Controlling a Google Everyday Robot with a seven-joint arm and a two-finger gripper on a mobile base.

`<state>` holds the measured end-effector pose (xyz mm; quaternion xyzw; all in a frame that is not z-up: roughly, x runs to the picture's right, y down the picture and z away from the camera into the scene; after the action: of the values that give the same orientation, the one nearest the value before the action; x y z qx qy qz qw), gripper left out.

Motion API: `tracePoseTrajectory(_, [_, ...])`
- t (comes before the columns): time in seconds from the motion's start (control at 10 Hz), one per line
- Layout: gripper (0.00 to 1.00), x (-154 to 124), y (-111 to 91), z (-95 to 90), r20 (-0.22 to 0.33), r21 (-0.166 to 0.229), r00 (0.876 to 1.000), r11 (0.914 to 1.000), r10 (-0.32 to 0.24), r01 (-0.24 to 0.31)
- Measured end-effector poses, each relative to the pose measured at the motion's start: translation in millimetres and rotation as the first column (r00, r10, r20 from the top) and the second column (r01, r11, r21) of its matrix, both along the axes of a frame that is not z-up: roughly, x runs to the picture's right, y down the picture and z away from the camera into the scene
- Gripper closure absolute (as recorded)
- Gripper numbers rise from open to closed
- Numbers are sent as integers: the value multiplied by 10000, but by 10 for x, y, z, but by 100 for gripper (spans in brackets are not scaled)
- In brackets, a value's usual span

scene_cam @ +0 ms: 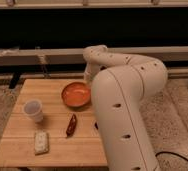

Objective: Pick up the ceramic bowl

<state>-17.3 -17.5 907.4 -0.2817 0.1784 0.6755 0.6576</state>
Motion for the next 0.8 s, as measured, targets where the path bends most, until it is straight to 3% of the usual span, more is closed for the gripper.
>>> tracePoseTrajectory(0.5, [32, -13, 112, 143, -34, -789, 9987, 9956, -503, 499])
tracePoseTrajectory(0.6, [24, -17, 136, 164, 22, -922, 9986, 9943, -534, 534])
tracePoseTrajectory(0.8, [20, -39, 197, 206, 126, -1217, 9980, 9906, -614, 625])
